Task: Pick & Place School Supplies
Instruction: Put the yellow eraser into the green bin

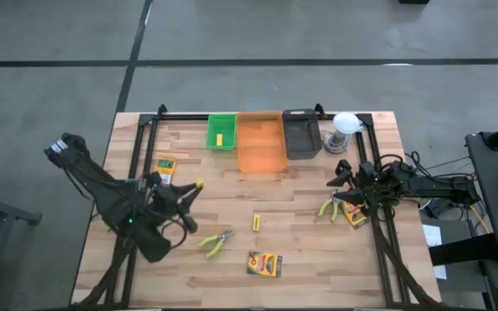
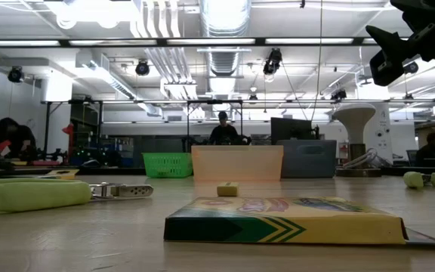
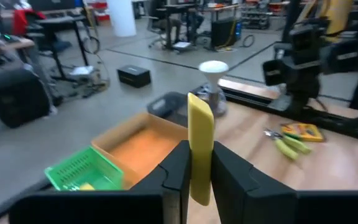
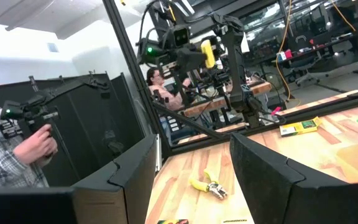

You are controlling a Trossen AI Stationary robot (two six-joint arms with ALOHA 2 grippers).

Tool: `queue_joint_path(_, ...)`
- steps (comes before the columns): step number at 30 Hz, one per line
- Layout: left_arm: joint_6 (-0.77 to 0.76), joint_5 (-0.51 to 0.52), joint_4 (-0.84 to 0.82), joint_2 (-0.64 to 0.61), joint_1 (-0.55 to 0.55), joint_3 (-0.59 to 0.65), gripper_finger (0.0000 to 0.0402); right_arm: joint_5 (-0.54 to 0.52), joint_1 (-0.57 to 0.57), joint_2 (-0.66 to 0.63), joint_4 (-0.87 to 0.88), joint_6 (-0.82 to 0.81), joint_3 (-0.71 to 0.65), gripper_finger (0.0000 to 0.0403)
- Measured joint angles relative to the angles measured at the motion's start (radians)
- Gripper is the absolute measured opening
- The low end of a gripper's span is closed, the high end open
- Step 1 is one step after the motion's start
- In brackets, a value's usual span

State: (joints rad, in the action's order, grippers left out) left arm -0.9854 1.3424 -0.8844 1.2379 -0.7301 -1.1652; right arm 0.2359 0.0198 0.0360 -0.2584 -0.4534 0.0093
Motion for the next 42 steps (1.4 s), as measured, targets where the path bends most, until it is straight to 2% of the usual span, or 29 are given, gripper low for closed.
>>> queue_joint_path(4, 0.191, -0.019, 0.099, -0.014, 0.081, 0.000, 0.0053, 0.000, 0.000, 0.000, 0.000, 0.000, 0.000, 0.0201)
queue_joint_path(10, 0.491, -0.107, 0.275, -0.019, 0.228, 0.000, 0.0053, 0.000, 0.000, 0.000, 0.000, 0.000, 0.000, 0.0201)
queue_joint_path(20, 0.768, -0.398, 0.523, -0.018, 0.522, 0.008, 0.0053, 0.000, 0.000, 0.000, 0.000, 0.000, 0.000, 0.0201)
queue_joint_path(24, 0.822, -0.506, 0.599, -0.006, 0.642, 0.008, 0.0053, 0.000, 0.000, 0.000, 0.000, 0.000, 0.000, 0.0201)
queue_joint_path(28, 0.830, -0.537, 0.637, 0.011, 0.746, 0.008, 0.0053, 0.000, 0.000, 0.000, 0.000, 0.000, 0.000, 0.0201)
queue_joint_path(35, 0.726, -0.575, 0.609, 0.034, 0.894, 0.008, 0.0053, 0.000, 0.000, 0.000, 0.000, 0.000, 0.000, 0.0201)
queue_joint_path(42, 0.678, -0.694, 0.565, 0.054, 1.027, 0.008, 0.0053, 0.000, 0.000, 0.000, 0.000, 0.000, 0.000, 0.0201)
